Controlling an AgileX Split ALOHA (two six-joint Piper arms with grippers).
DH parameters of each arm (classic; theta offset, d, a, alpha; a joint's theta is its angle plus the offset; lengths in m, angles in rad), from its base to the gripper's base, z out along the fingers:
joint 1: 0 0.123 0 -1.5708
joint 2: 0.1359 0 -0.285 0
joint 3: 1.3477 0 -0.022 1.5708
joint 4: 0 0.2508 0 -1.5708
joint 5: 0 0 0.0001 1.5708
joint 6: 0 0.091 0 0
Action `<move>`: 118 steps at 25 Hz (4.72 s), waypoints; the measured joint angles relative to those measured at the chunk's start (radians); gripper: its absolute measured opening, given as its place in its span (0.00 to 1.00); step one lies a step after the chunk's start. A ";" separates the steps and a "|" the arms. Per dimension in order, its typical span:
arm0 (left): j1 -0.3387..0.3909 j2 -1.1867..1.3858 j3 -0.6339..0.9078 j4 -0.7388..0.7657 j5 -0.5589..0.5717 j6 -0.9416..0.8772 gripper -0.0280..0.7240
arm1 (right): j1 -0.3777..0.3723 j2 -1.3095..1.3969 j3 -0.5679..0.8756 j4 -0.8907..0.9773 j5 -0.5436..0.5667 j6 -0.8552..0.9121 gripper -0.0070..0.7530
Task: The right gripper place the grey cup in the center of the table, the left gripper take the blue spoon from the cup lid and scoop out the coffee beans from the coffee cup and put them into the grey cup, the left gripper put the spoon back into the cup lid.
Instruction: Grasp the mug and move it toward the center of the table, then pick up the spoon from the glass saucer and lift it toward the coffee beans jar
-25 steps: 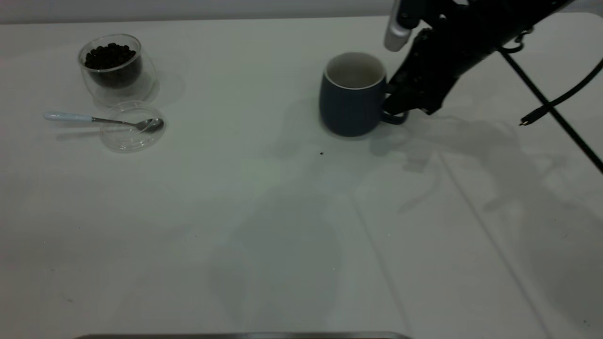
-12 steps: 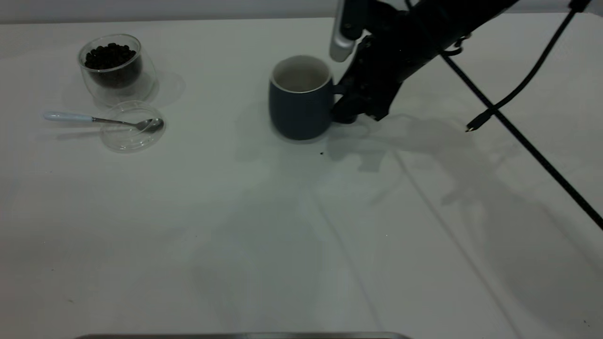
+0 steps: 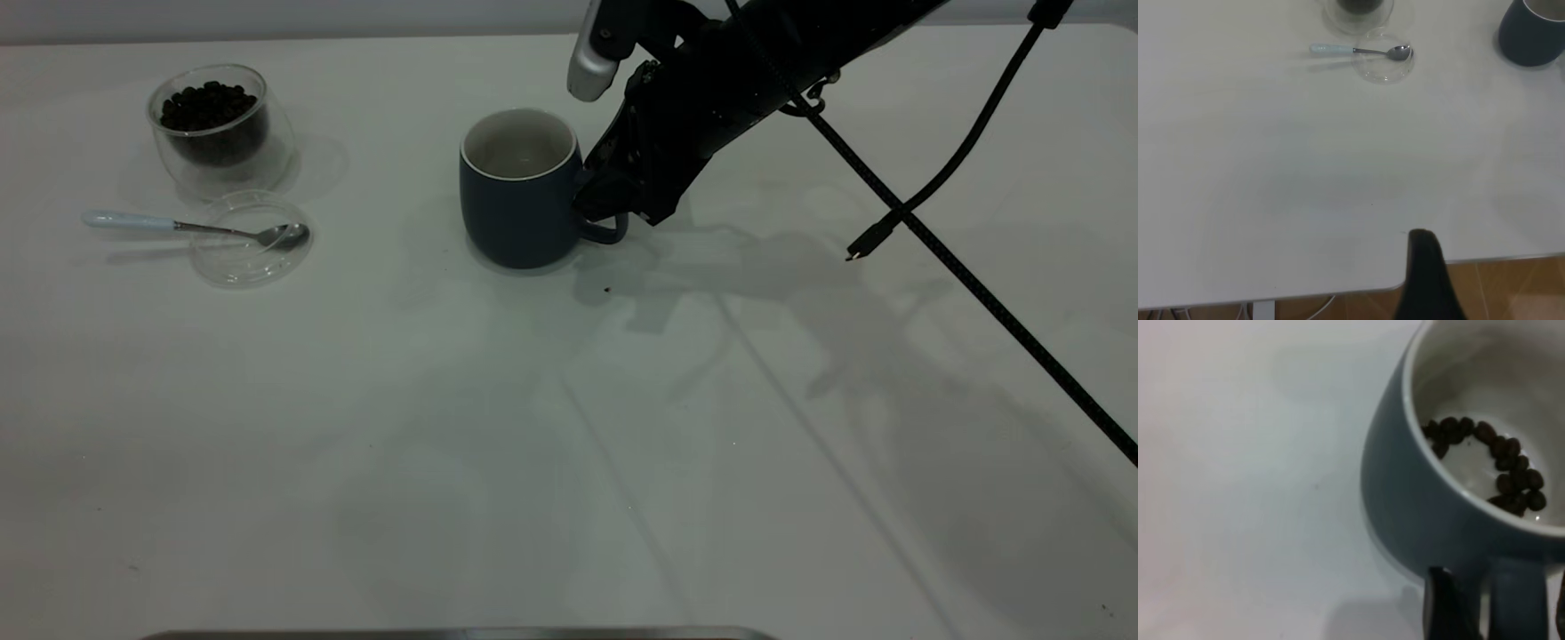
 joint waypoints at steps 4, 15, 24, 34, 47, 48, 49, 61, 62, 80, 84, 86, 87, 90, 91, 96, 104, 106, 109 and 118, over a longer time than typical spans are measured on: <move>0.000 0.000 0.000 0.000 0.000 0.000 0.81 | -0.021 -0.018 0.000 0.003 0.008 0.045 0.49; 0.000 0.000 0.000 0.000 0.000 0.000 0.81 | -0.116 -0.242 0.000 -0.068 0.322 0.582 0.49; 0.000 0.000 0.000 0.000 0.000 0.000 0.81 | -0.101 -0.566 0.000 -0.486 0.695 1.213 0.49; 0.000 0.000 0.000 0.000 0.000 0.000 0.81 | -0.058 -0.914 0.102 -1.044 0.725 1.871 0.49; 0.000 0.000 0.000 0.000 0.000 0.000 0.81 | -0.029 -1.530 0.874 -1.305 0.620 2.118 0.49; 0.000 0.000 0.000 0.000 0.000 0.000 0.81 | -0.029 -1.578 0.927 -1.309 0.594 2.119 0.49; 0.000 0.000 0.000 0.000 0.000 0.000 0.81 | -0.029 -1.626 0.975 -1.315 0.577 2.120 0.49; 0.000 0.000 0.000 0.000 0.000 0.000 0.81 | -0.059 -2.154 1.047 -1.363 0.634 2.169 0.49; 0.000 0.000 0.000 0.000 0.000 0.000 0.81 | -0.080 -2.207 1.047 -1.363 0.638 2.173 0.49; 0.000 0.000 0.000 0.000 0.000 0.000 0.81 | -0.520 -2.508 1.066 -1.312 0.642 2.175 0.49; 0.000 0.000 0.000 0.000 0.000 0.000 0.81 | -0.520 -2.508 1.066 -1.321 0.641 2.160 0.49; 0.000 0.000 0.000 0.000 0.000 0.000 0.81 | -0.520 -2.508 1.066 -1.327 0.641 2.121 0.49; 0.000 0.000 0.000 0.000 0.000 0.000 0.81 | -0.520 -2.508 1.066 -1.329 0.641 2.095 0.49; 0.000 0.000 0.000 0.000 0.000 0.000 0.81 | -0.520 -2.508 1.066 -1.326 0.641 2.047 0.49; 0.000 0.000 0.000 0.000 0.000 0.000 0.81 | -0.520 -2.508 1.066 -1.322 0.641 2.040 0.49; 0.000 0.000 0.000 0.000 0.000 0.000 0.81 | -0.520 -2.508 1.066 -1.285 0.641 2.036 0.49; 0.000 0.000 0.000 0.000 0.000 0.000 0.81 | -0.520 -2.508 1.066 -1.291 0.641 2.034 0.49; 0.000 0.000 0.000 0.000 0.000 0.000 0.81 | -0.520 -2.508 1.066 -1.291 0.641 2.034 0.49; 0.000 0.000 0.000 0.000 0.000 0.000 0.81 | -0.520 -2.508 1.066 -1.291 0.641 2.033 0.49; 0.000 0.000 0.000 0.000 0.000 0.000 0.81 | -0.520 -2.508 1.066 -1.292 0.641 2.033 0.49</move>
